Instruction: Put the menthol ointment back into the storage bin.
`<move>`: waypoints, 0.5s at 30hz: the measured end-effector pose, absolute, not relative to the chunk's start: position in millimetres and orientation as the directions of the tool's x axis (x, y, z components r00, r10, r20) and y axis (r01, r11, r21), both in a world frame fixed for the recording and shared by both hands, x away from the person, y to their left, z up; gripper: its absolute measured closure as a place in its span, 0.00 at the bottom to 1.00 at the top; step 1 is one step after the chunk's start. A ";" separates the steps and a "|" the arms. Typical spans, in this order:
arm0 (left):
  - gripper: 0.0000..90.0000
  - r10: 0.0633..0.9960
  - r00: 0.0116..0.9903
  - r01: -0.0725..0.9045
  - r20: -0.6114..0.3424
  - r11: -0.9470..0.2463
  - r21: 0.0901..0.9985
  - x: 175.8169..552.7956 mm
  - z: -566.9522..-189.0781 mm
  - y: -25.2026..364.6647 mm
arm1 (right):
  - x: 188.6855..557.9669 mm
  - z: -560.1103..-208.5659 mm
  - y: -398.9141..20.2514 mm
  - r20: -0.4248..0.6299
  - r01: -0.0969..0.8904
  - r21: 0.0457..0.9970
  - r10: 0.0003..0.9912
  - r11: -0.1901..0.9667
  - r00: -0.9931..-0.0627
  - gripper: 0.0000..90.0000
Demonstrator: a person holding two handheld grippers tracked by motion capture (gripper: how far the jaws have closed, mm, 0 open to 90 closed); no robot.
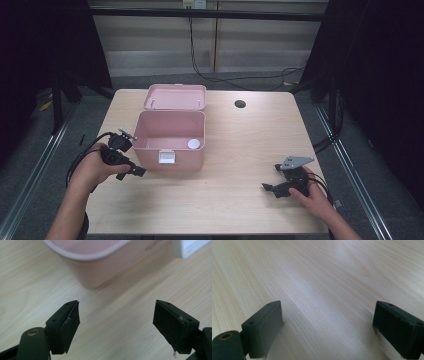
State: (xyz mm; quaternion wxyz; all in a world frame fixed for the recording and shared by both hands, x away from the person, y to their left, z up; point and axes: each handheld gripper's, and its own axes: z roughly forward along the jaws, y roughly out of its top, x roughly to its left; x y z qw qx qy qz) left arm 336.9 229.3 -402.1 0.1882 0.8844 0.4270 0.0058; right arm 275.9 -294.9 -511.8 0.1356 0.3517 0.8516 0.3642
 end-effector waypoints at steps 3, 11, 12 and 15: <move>0.23 0.759 0.635 0.752 -0.147 -0.563 0.343 334.3 -409.2 229.4 | 275.9 -511.8 -294.9 0.025 0.500 0.716 0.698 0.488 -0.716 0.09; 0.23 0.759 0.637 0.747 -0.136 -0.564 0.353 329.4 -430.7 227.8 | 275.9 -511.8 -294.9 0.025 0.500 0.716 0.698 0.487 -0.716 0.09; 0.23 0.762 0.631 0.752 -0.143 -0.556 0.355 328.5 -433.9 227.7 | 275.9 -511.8 -294.9 0.025 0.500 0.716 0.698 0.487 -0.716 0.09; 0.23 0.762 0.629 0.753 -0.155 -0.549 0.362 326.4 -443.3 227.3 | 275.9 -511.8 -294.9 0.025 0.500 0.716 0.698 0.487 -0.716 0.09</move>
